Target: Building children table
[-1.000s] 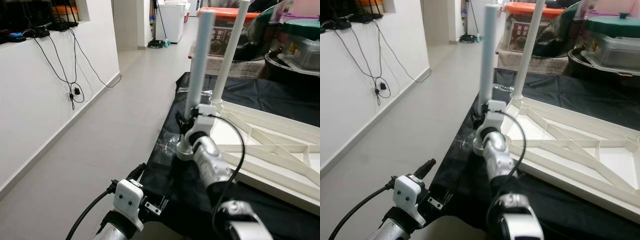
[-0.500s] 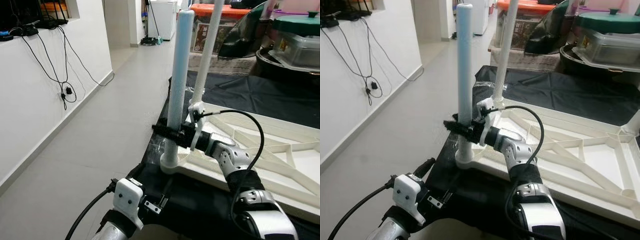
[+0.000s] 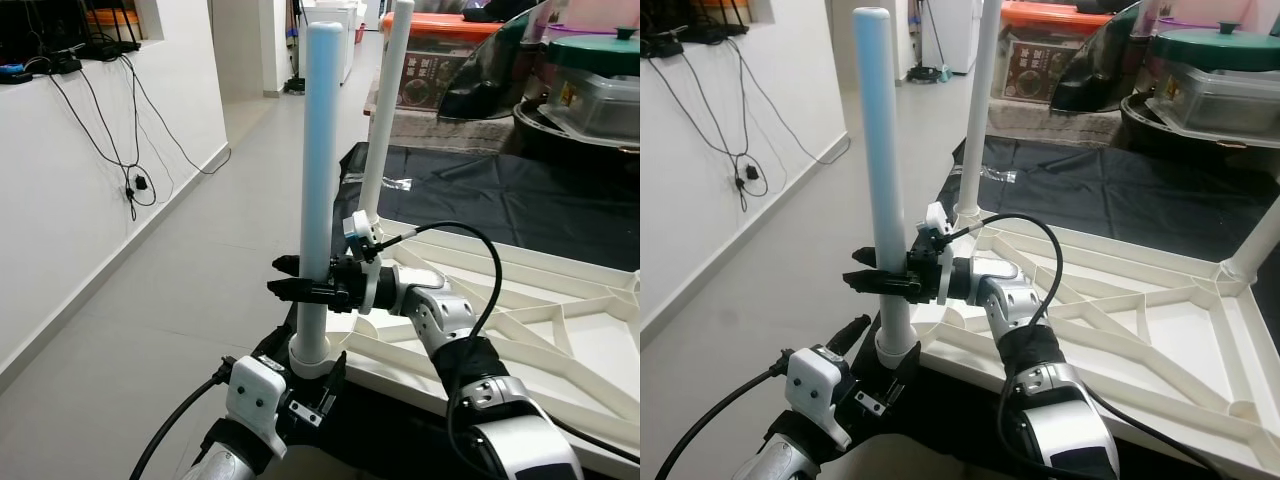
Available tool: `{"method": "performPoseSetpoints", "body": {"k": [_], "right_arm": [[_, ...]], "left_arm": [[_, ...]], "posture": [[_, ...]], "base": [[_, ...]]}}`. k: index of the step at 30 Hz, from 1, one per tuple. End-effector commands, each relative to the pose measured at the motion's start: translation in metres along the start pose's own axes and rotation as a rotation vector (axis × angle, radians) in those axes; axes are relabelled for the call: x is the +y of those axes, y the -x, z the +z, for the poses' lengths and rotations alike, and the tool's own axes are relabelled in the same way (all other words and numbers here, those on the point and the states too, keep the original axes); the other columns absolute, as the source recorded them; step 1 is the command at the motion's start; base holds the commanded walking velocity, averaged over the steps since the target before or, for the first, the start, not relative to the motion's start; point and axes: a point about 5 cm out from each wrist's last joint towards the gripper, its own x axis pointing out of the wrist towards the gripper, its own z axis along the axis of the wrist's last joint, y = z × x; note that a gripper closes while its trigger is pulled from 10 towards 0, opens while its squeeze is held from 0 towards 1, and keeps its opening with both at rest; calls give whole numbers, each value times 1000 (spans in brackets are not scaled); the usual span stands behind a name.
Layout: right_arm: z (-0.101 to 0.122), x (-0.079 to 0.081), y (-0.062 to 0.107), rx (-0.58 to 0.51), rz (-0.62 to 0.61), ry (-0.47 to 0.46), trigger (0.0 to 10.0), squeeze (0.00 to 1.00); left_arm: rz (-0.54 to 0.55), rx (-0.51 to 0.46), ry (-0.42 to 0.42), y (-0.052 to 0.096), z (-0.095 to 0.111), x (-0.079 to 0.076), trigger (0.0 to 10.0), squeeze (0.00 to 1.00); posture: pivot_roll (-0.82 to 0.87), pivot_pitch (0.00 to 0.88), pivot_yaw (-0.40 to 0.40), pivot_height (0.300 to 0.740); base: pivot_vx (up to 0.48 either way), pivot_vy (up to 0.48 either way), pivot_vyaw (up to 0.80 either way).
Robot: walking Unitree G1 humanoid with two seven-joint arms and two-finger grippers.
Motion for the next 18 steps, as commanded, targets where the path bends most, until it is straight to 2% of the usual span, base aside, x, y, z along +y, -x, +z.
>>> {"method": "performPoseSetpoints", "body": {"k": [1,2,3,6,7,9,10,11,12,13,16,17,18], "right_arm": [[-10,-15,3,7,-250,-34,0,0],[-10,-25,8,9,-415,-18,0,0],[-10,-25,8,9,-415,-18,0,0],[-7,-44,27,18,-771,43,0,0],[-7,-44,27,18,-771,43,0,0],[-2,-52,41,9,-949,88,0,0],[-2,-52,41,9,-949,88,0,0],[2,-56,53,-5,-1091,104,0,0],[2,-56,53,-5,-1091,104,0,0],[8,-58,78,-39,-1353,157,0,0],[8,-58,78,-39,-1353,157,0,0],[9,-58,85,-54,-1436,170,0,0],[9,-58,85,-54,-1436,170,0,0]], "left_arm": [[4,18,12,0,-4,0,10000,0],[3,19,12,0,-4,0,10000,0],[3,19,12,0,-4,0,10000,0],[2,20,12,0,-4,1,10000,0],[2,20,12,0,-4,1,10000,0],[1,21,12,1,-4,1,10000,0],[1,21,12,1,-4,1,10000,0],[1,21,12,1,-4,1,10000,0],[1,21,12,1,-4,1,10000,0],[0,22,11,1,-4,2,10000,0],[0,22,11,1,-4,2,10000,0],[0,23,12,1,-4,2,10000,0],[0,23,12,1,-4,2,10000,0]], "posture": [[103,0,-38,740],[103,0,-38,740],[103,0,-38,740],[100,0,-35,740],[100,0,-35,740],[97,0,-31,740],[97,0,-31,740],[97,0,-31,740],[97,0,-31,740],[96,0,-29,740],[96,0,-29,740],[96,0,-29,740],[96,0,-29,740]], "base": [[0,0,0],[0,0,0],[0,0,0],[0,0,0],[0,0,0],[0,0,0],[0,0,0],[0,0,0],[0,0,0],[0,0,0],[0,0,0],[0,0,0],[0,0,0]]}}
